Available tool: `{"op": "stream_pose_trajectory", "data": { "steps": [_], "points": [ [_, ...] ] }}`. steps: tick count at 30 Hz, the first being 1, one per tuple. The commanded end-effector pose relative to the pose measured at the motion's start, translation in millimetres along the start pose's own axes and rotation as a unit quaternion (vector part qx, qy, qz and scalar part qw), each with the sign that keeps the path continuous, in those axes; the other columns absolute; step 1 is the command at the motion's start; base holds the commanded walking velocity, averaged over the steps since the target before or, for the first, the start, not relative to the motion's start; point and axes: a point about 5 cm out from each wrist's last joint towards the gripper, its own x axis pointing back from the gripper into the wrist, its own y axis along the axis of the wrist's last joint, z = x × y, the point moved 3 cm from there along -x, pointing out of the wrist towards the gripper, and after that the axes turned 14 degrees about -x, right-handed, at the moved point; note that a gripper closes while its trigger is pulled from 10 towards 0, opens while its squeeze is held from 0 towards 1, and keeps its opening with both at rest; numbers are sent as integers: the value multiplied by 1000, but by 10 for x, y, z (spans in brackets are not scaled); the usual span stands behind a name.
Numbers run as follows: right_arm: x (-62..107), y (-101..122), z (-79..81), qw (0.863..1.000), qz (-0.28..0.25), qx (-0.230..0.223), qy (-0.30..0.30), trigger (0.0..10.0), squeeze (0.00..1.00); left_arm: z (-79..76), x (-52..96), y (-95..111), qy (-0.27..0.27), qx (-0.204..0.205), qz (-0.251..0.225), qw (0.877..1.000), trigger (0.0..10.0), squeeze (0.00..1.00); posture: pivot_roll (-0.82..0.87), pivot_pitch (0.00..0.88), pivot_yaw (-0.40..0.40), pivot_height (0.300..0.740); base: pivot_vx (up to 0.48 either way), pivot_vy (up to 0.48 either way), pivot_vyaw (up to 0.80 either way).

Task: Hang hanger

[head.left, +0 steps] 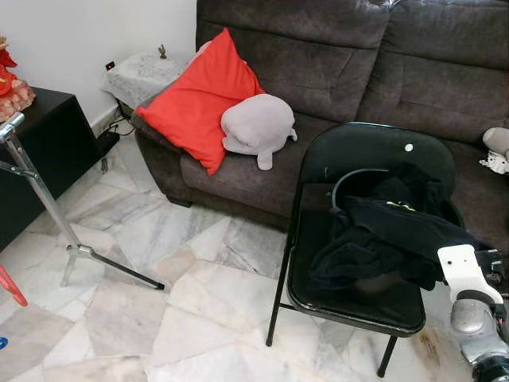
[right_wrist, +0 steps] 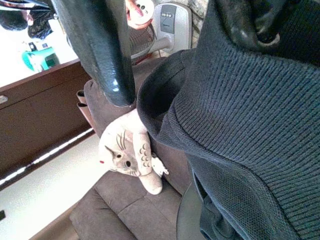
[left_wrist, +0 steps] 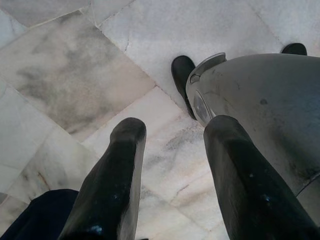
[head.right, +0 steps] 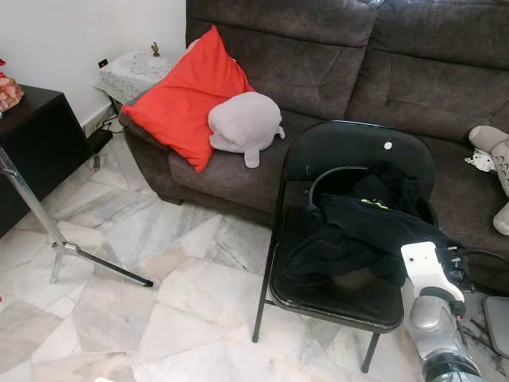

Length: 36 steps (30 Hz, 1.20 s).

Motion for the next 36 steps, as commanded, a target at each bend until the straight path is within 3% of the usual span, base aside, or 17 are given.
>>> {"op": "stream_pose_trajectory", "data": {
  "steps": [1,25,32,36],
  "points": [
    [-19,-1,-38,1000,1,3,-1,0,0,13,23,-105,-1,-7,15,1000,10000,0,63,126,20,740,0,0,0],
    [-17,12,1,1000,4,-10,9,0,0,8,20,-97,0,-8,13,1000,10000,0,62,126,17,740,0,0,0],
    [-9,62,48,1000,-8,-24,11,0,0,4,17,-85,-1,-7,12,1000,10000,0,60,123,16,740,0,0,0],
    [0,71,57,998,-5,-58,3,0,0,4,16,-77,-1,-8,10,1000,10000,0,59,122,16,740,0,0,0]
  ]
}}
